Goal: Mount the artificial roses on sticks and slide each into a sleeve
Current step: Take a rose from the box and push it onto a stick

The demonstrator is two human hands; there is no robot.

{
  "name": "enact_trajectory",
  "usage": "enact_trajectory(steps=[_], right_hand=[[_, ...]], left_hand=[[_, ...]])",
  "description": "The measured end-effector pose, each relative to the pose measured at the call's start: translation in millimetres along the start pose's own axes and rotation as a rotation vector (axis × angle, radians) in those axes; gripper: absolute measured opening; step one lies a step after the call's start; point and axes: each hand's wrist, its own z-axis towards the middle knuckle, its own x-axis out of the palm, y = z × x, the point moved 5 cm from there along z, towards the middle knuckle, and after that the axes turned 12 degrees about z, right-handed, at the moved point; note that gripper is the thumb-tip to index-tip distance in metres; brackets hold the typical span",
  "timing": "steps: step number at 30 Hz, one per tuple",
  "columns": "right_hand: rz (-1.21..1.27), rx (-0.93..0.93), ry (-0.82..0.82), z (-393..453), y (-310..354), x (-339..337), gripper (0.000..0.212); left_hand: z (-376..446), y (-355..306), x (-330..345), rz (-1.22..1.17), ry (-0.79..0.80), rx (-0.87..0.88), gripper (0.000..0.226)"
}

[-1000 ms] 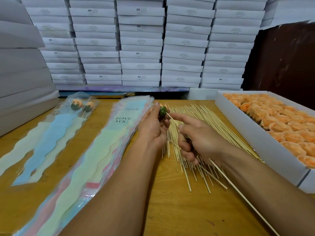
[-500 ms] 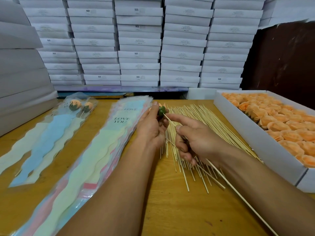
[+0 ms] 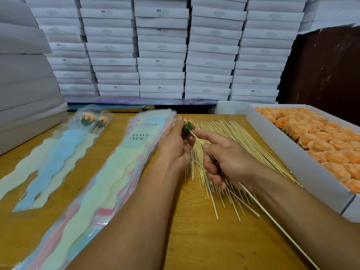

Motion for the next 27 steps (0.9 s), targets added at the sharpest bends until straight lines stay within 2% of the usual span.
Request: enact_trajectory(steps=[4, 20, 27], right_hand=[[0.003, 0.001, 0.001, 0.1, 0.2, 0.3, 0.048], [0.021, 0.016, -0.022, -0.7, -0.4, -0.1, 0.046], [0.037, 0.053, -0.036, -0.8, -1.2, -0.3, 0.026]], left_hand=[[0.7, 0.5, -0.5, -0.003, -0.006, 0.002, 0.030], [3.2, 1.1, -2.2, 0.042, -0.028, 0.038, 0.033], [5.2, -2.0, -2.4, 0.142, -0.047, 0.128, 0.030]])
